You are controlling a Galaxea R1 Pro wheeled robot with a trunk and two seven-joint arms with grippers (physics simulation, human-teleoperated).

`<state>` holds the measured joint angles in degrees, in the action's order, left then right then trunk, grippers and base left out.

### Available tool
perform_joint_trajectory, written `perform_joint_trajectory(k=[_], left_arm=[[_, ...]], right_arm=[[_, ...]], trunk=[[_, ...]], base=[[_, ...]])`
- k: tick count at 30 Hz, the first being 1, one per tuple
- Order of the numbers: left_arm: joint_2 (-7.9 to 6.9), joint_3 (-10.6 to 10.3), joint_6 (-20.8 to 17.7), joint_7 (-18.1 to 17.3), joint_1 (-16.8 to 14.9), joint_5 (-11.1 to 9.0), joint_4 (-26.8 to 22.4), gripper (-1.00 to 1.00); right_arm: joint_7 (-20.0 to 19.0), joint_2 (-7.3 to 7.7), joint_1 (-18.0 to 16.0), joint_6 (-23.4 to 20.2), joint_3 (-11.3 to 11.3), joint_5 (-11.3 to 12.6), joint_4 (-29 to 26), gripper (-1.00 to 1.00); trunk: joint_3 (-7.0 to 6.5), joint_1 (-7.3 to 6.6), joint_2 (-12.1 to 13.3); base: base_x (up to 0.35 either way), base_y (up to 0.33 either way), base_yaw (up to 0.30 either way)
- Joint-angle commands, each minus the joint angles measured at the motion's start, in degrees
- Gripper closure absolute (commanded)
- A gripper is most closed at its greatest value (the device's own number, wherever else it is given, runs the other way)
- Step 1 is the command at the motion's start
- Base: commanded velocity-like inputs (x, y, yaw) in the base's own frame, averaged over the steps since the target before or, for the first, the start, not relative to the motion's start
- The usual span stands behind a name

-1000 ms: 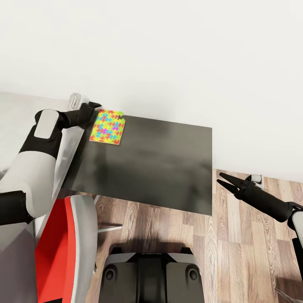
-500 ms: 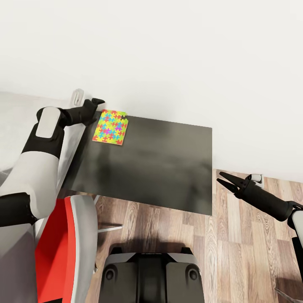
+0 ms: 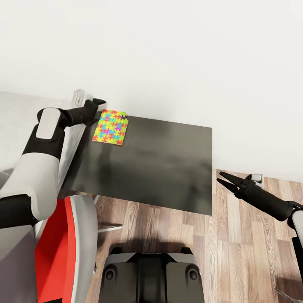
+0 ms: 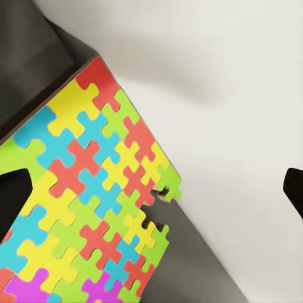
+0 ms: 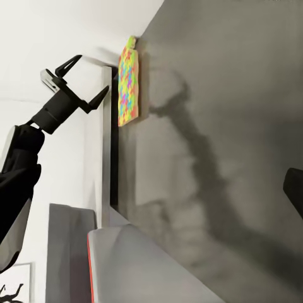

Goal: Put all the toys in the child's room - the three board games (two on the bed and one on the table), the two jigsaw puzzles on the table, and the tennis ball on the table - inside the toy box on the table in the child's room.

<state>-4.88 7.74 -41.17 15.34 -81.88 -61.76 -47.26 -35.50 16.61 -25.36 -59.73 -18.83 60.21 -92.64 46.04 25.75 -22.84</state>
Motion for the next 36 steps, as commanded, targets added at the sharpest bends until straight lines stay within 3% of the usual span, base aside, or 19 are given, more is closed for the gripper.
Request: perform_joint_trajectory(k=[1, 22, 36], left_arm=[[0.02, 0.0, -0.2, 0.5, 0.0, -0.7, -0.1, -1.0], [0.94, -0.1, -0.2, 1.2, 0.2, -0.3, -0.2, -1.0], [0.68, -0.3, 0.0, 5.1, 0.2, 0.2, -0.3, -1.0]], right_arm=[[-0.4, 0.0, 0.0, -0.3, -0.1, -0.3, 0.0, -1.0], [-0.4, 0.0, -0.1, -0.3, -0.1, -0.3, 0.0, -1.0], [-0.4, 0.06, 0.0, -0.3, 0.0, -0.3, 0.0, -1.0]], trunk=[[0.06, 0.03, -0.1], [0.06, 0.03, -0.1], [0.06, 0.03, -0.1]], base=[[0.0, 0.0, 0.0], [0.0, 0.0, 0.0], [0.0, 0.0, 0.0]])
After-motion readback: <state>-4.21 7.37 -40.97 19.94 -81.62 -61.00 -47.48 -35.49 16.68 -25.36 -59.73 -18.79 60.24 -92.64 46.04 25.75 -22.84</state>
